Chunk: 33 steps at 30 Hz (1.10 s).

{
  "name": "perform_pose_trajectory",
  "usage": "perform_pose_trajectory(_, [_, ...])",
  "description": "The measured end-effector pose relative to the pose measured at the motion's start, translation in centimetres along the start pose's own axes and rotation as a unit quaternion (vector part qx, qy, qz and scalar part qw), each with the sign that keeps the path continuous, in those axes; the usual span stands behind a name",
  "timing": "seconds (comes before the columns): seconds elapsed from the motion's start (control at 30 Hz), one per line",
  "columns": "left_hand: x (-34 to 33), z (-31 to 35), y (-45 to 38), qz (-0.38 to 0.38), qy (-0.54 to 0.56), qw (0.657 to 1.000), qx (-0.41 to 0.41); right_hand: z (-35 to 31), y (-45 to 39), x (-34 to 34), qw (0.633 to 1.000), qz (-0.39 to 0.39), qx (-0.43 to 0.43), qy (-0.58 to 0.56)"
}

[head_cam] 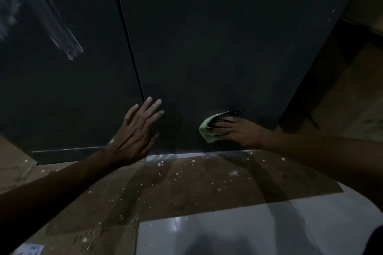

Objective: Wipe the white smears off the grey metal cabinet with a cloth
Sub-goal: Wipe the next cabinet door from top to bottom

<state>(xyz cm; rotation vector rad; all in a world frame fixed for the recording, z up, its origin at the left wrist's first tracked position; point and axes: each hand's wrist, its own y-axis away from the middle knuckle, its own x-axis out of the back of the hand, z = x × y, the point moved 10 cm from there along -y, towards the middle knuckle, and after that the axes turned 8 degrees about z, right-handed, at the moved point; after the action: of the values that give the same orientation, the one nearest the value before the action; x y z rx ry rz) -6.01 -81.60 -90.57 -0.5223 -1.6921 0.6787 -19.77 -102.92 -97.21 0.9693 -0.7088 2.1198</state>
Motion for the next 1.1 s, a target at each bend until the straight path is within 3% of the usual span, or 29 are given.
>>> perform_pose_trajectory(0.23, [-0.3,0.4,-1.6,0.000,-0.010,1.000,0.001,3.4,10.1,2.0,0.995,-0.084,-0.047,0.040])
perform_pose_trajectory(0.33, [0.2,0.9,-2.0,0.001,-0.006,1.000,-0.007,3.9,10.4,1.9,0.989,-0.121,-0.071,0.042])
perform_pose_trajectory(0.5, [0.9,0.9,-2.5,0.008,-0.008,1.000,-0.009,4.2,3.5,3.7,0.992,-0.057,-0.108,0.022])
perform_pose_trajectory(0.63, [1.7,-0.3,-3.2,0.032,-0.038,0.999,0.013,7.5,-2.1,7.6,0.987,0.050,-0.137,0.064])
perform_pose_trajectory(0.87, [1.7,-1.9,-2.7,0.033,-0.041,0.997,0.057,10.1,-3.3,9.7,0.955,0.181,-0.208,0.112])
perform_pose_trajectory(1.0, [1.5,-0.5,-2.5,0.020,-0.033,0.999,0.037,7.4,-1.6,6.6,0.966,0.150,-0.198,0.075])
perform_pose_trajectory(1.1, [1.9,0.1,-2.3,0.018,-0.028,0.999,0.017,5.0,-0.5,3.8,0.986,0.074,-0.146,0.027])
